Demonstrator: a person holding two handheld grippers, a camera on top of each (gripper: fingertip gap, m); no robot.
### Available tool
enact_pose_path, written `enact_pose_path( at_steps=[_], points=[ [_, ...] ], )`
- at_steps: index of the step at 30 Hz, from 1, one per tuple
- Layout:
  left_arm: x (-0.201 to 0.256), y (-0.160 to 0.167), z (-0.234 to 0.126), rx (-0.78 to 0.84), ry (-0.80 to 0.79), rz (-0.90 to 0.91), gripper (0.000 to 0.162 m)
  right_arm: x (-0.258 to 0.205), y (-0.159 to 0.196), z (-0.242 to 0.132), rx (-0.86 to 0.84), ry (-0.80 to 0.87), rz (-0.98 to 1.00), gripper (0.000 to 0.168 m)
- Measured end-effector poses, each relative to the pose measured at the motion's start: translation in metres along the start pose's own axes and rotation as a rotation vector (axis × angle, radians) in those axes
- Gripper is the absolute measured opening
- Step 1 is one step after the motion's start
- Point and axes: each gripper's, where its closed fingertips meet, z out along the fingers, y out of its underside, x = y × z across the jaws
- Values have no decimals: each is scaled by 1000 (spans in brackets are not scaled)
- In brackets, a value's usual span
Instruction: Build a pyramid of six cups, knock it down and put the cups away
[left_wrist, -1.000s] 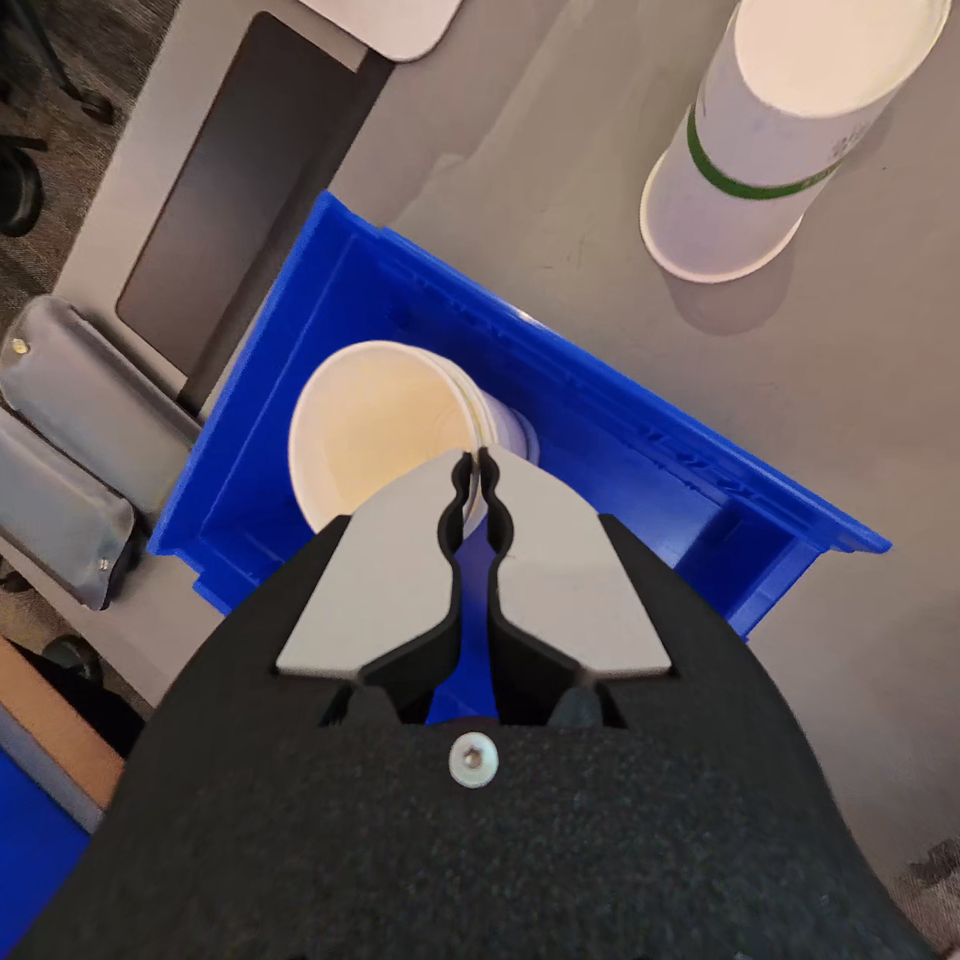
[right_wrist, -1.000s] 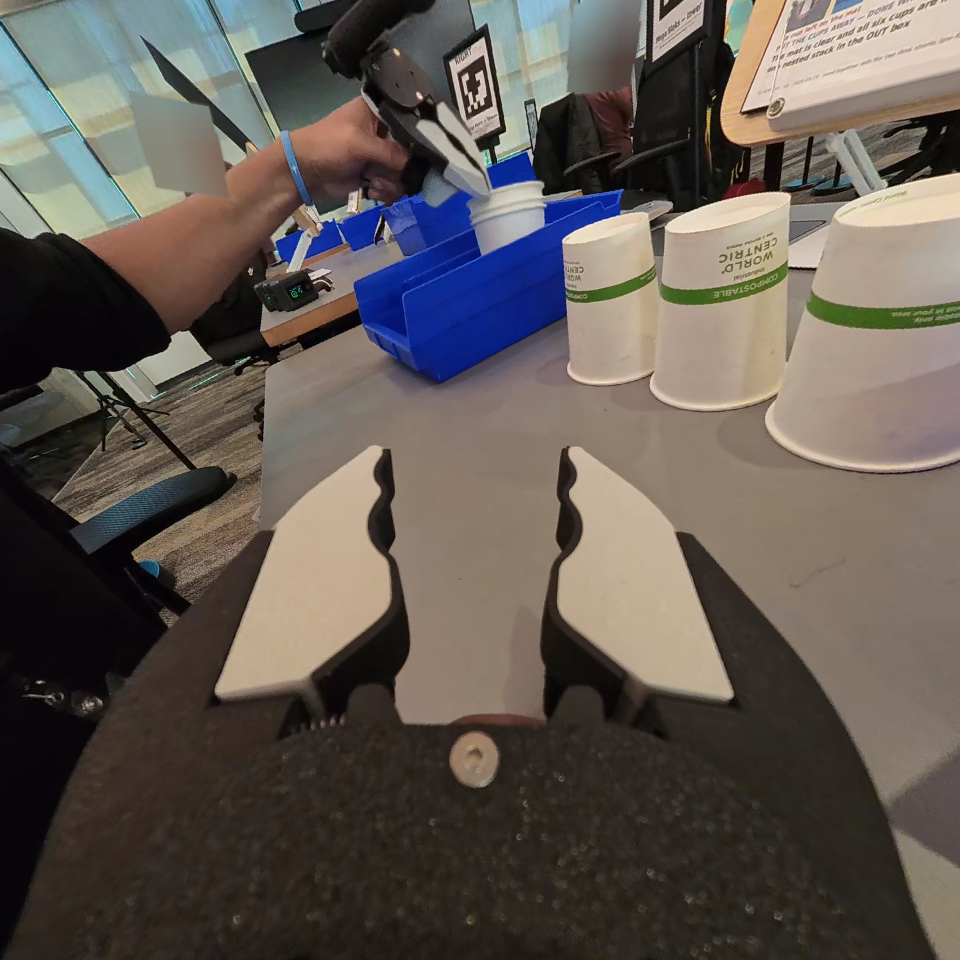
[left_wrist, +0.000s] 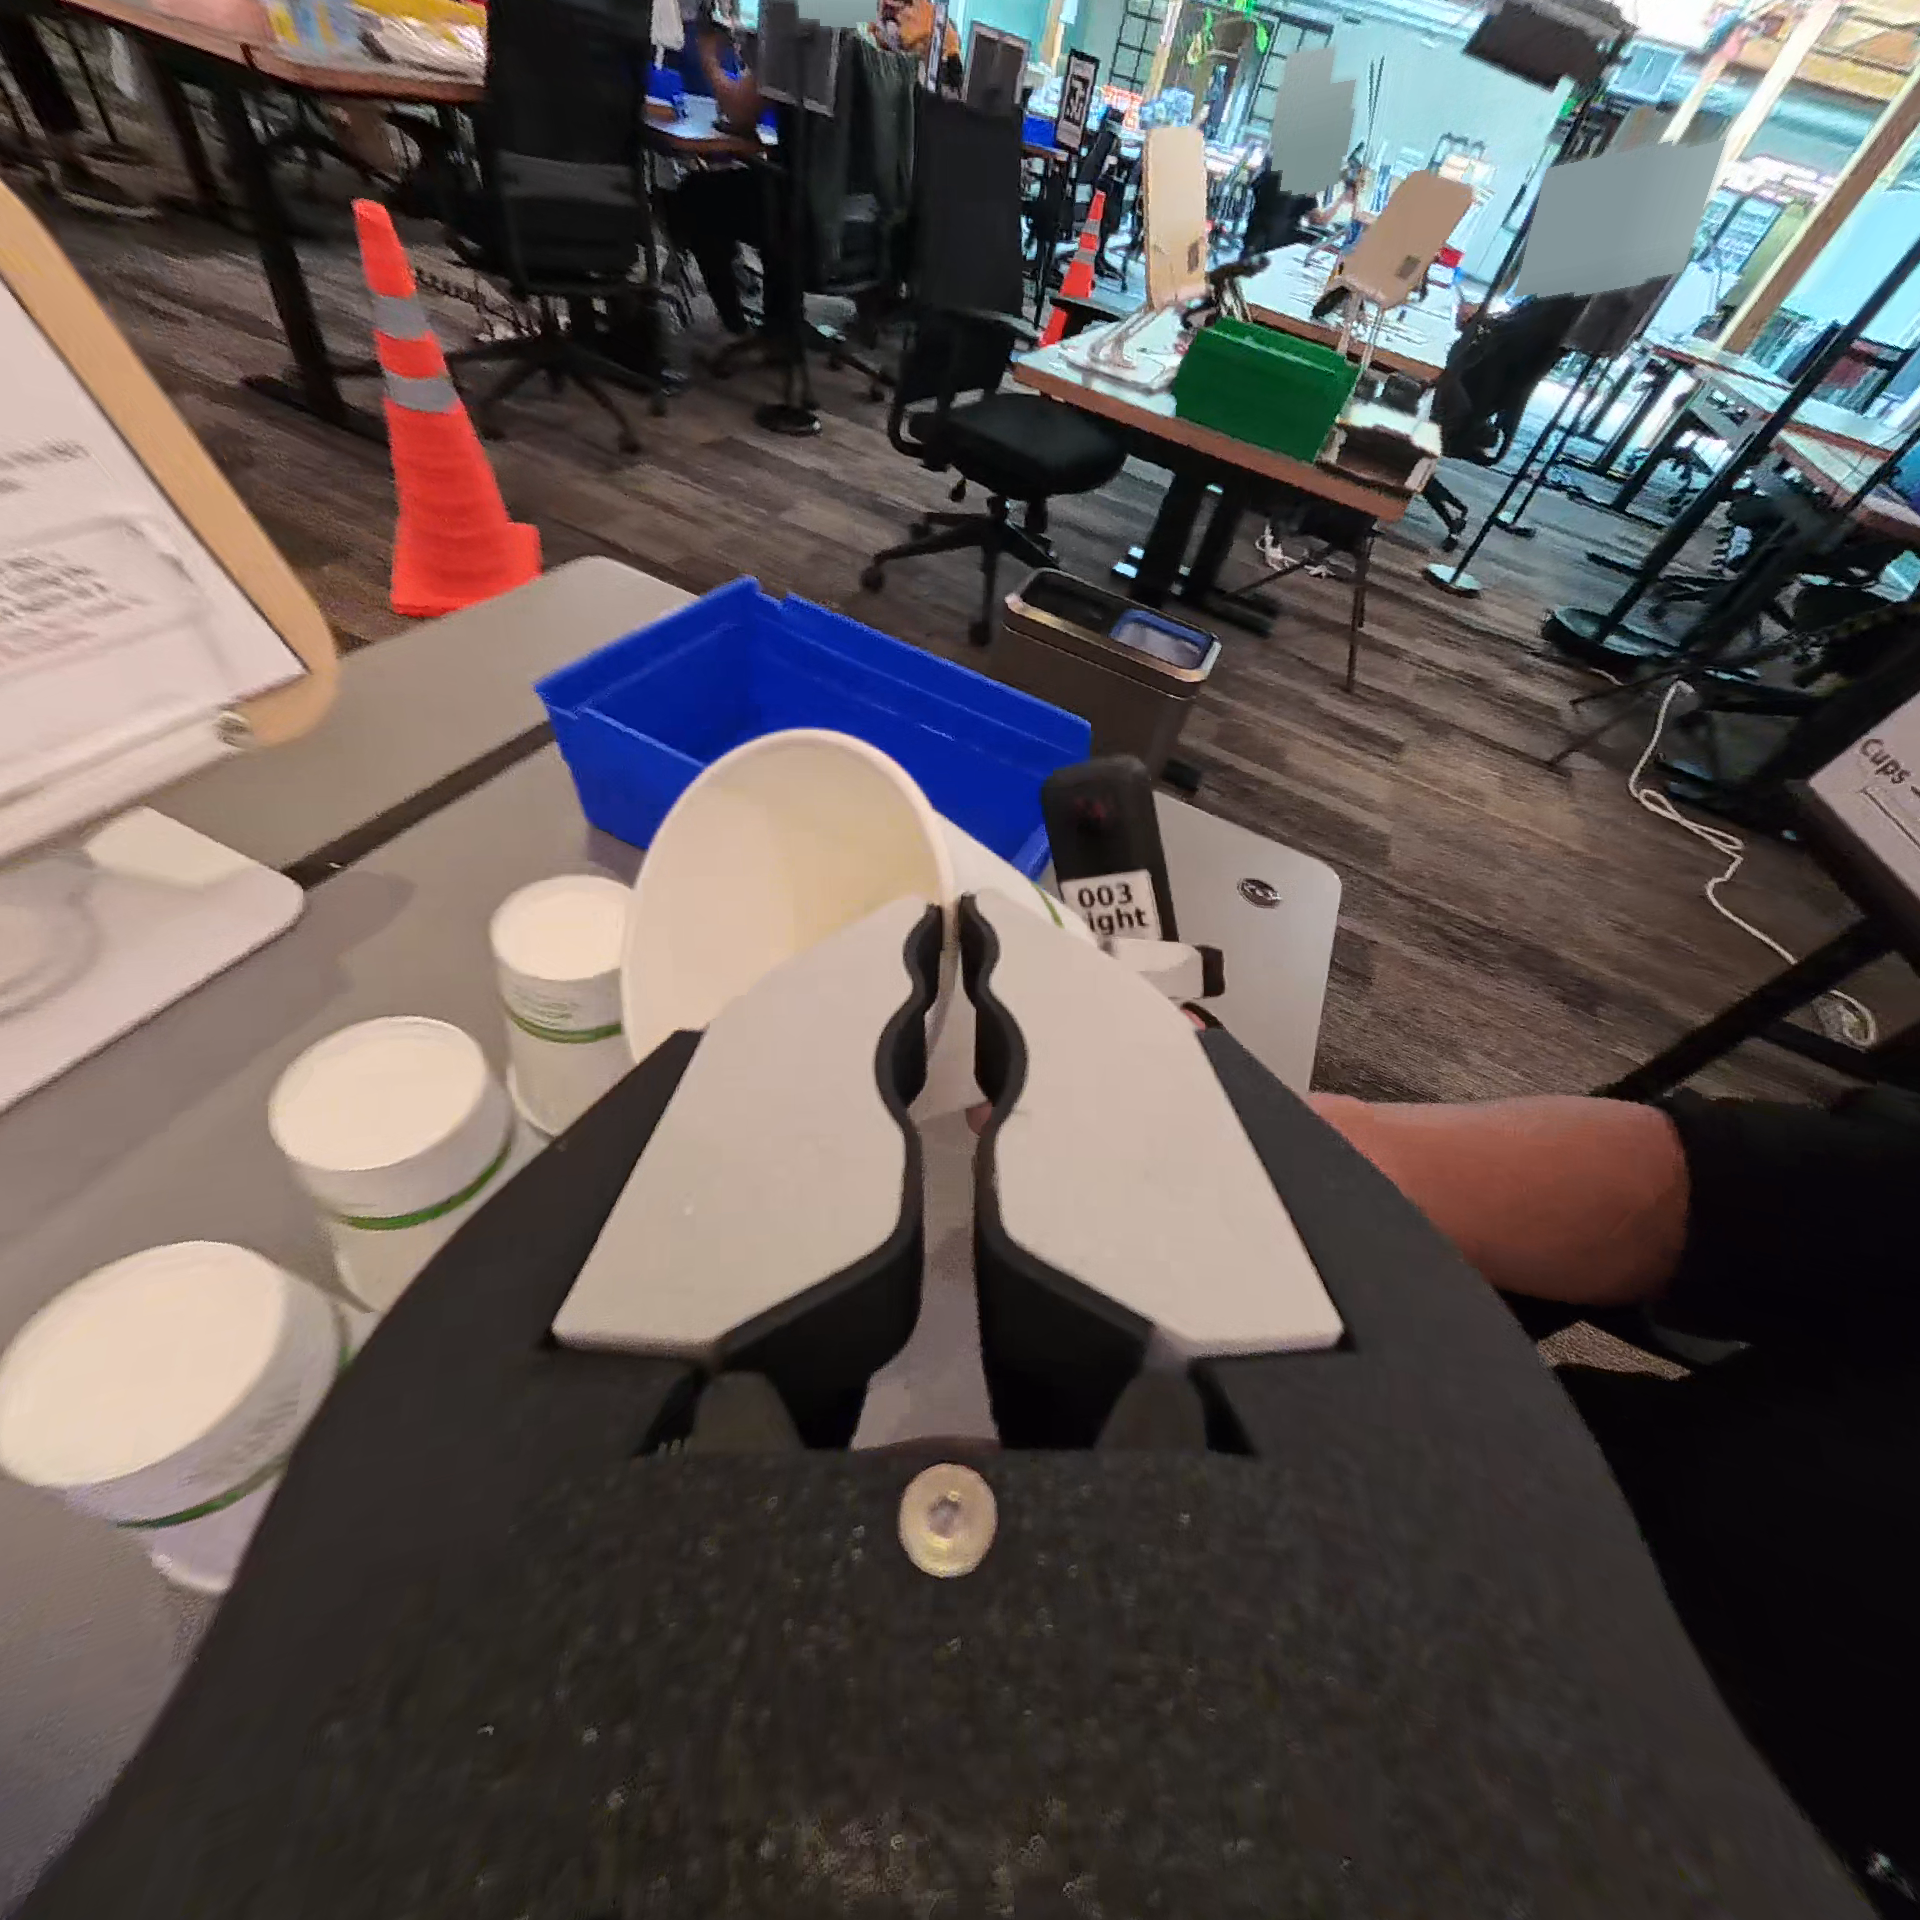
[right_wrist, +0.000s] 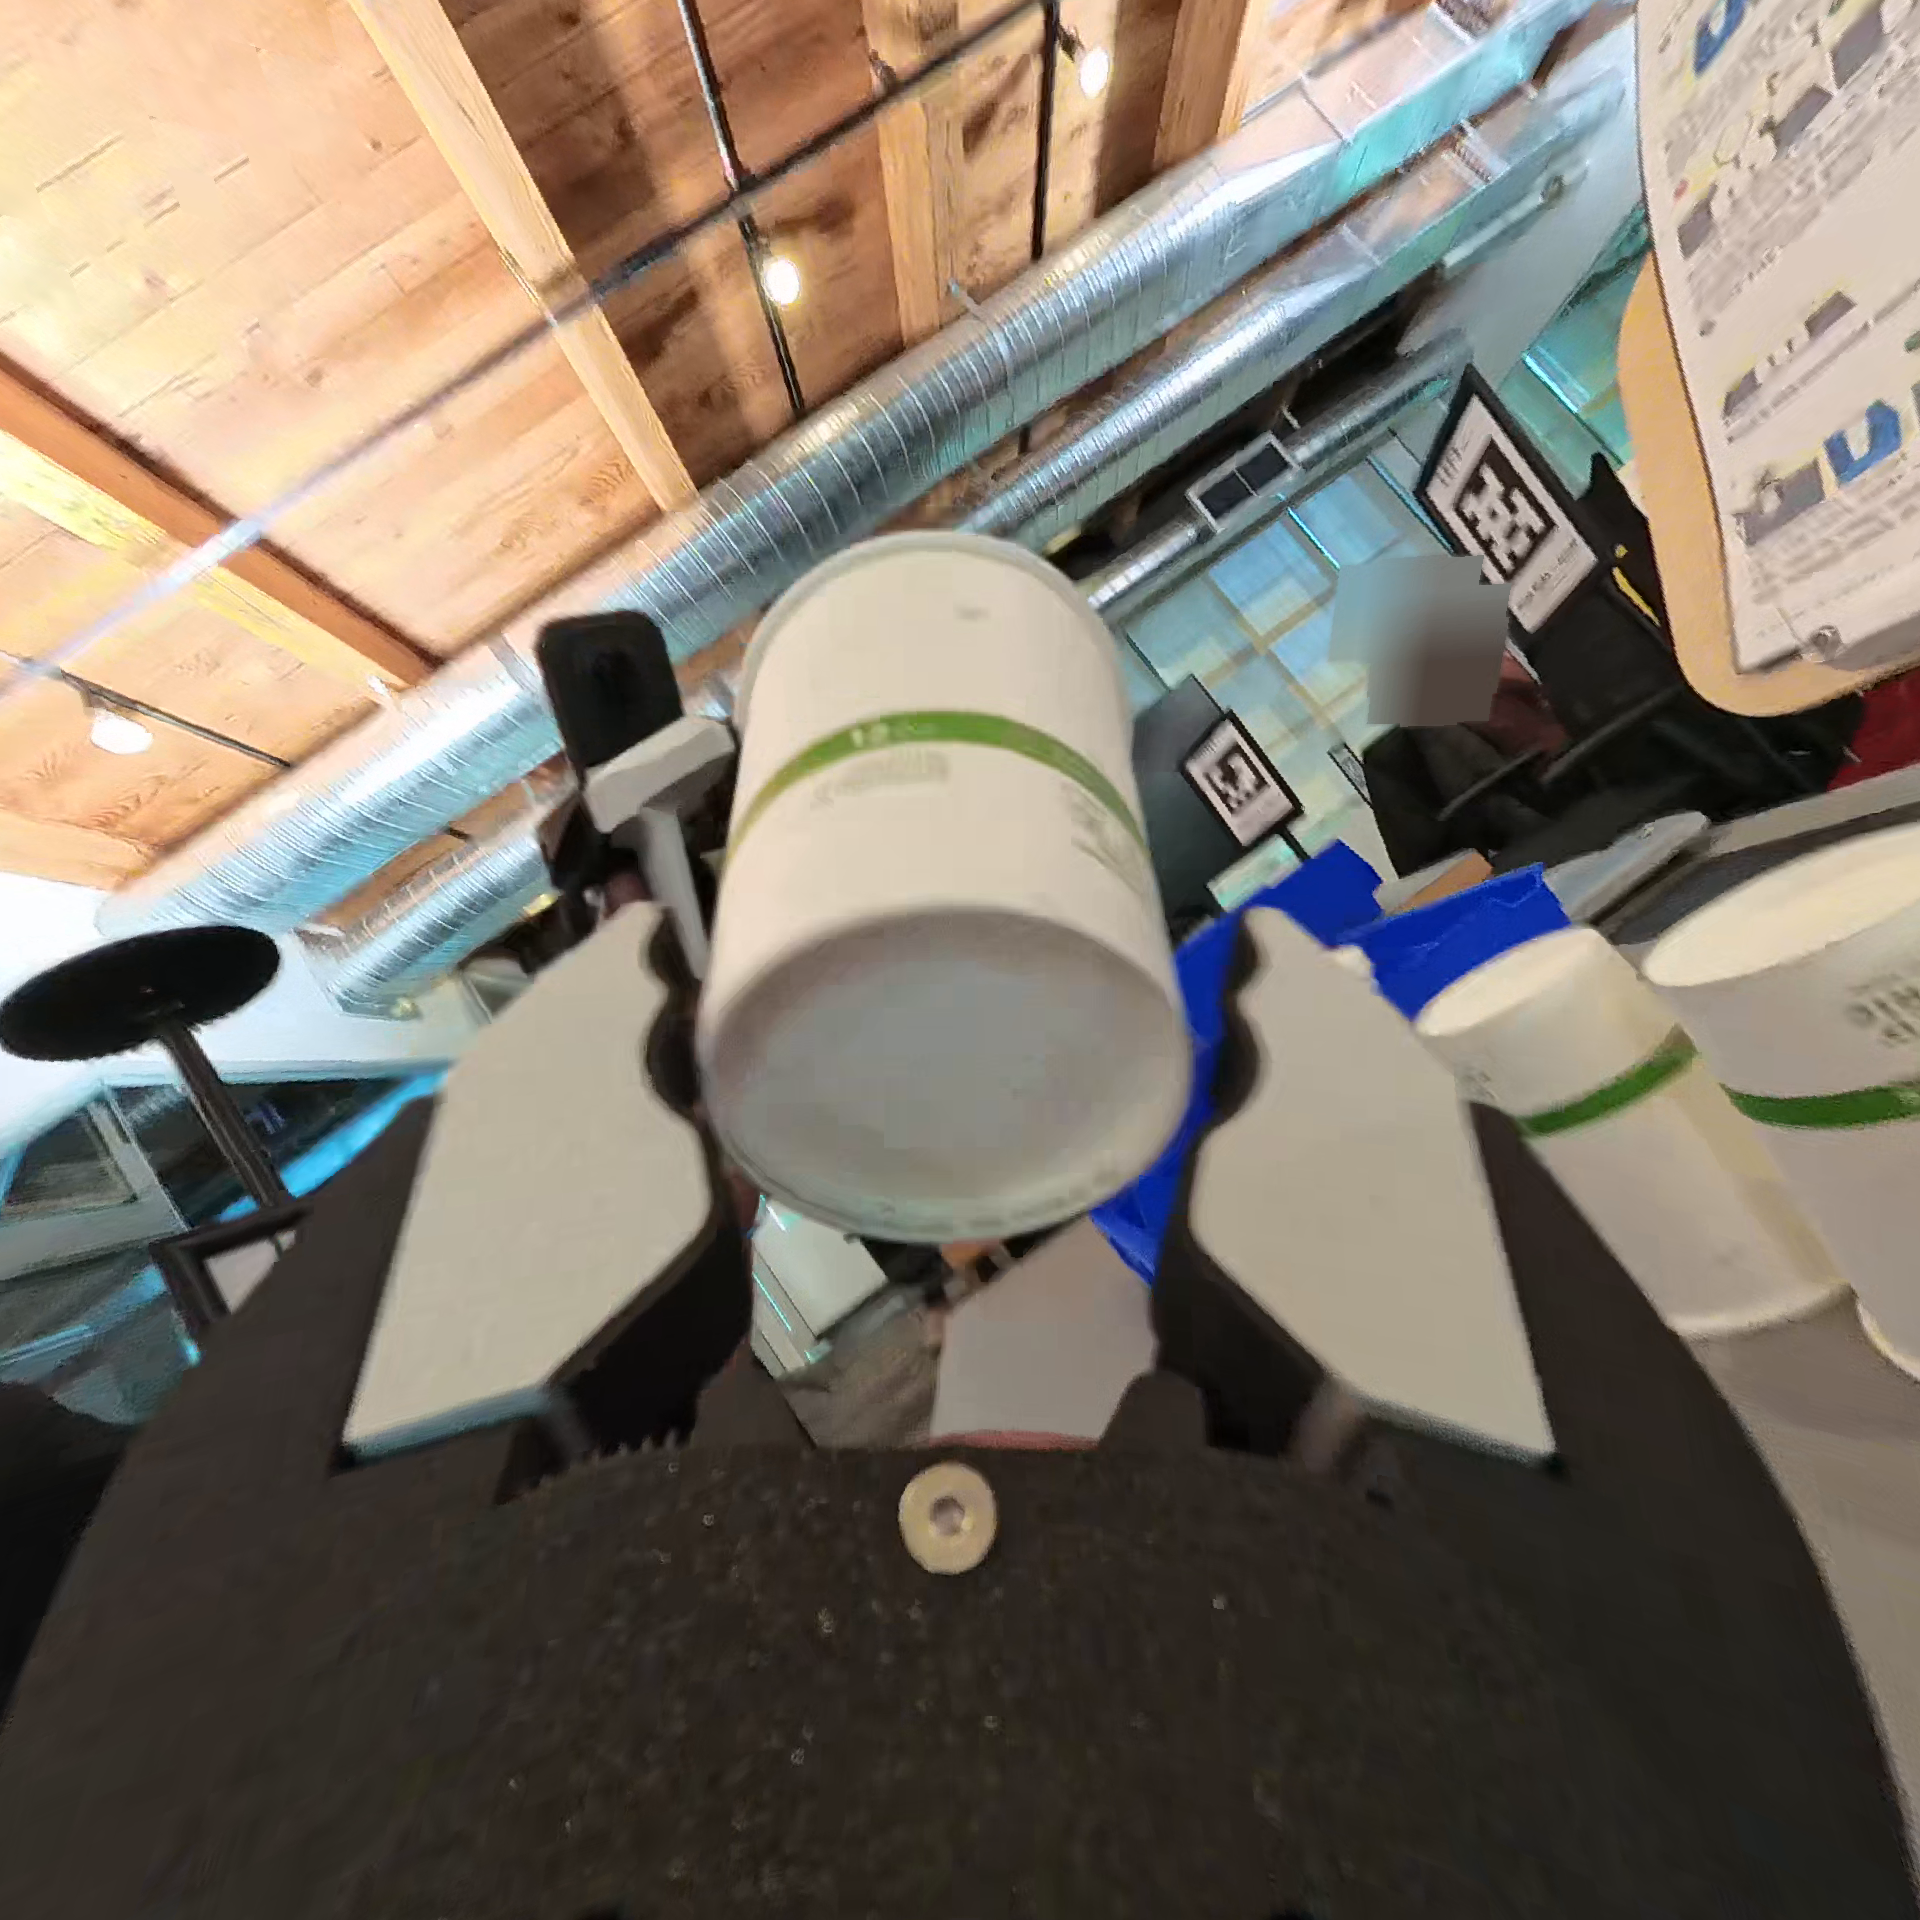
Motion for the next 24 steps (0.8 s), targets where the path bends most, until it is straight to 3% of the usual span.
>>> enact_pose_path(
  at_steps=[4,7,8,13,17,20,24],
  points=[
    [4,22,12,2,36,-43,3,10,9,-17,-85,55,6,90],
    [-16,33,0,54,-96,-45,59,13,-11,-24,-60,103,-61,90],
    [-24,43,-8,66,-160,-42,68,12,-23,-25,-61,125,-109,90],
    [-35,153,-20,0,-270,-169,60,-1,-118,-11,-184,297,-524,90],
    [-26,233,-20,-65,-330,-206,52,11,-172,29,-590,501,-834,90],
    [-15,234,-16,-105,-281,-172,53,38,-183,56,-1012,625,-984,91],
    [-17,239,-11,-147,-294,-89,53,88,-144,61,-1615,631,-1001,91]
  ],
)
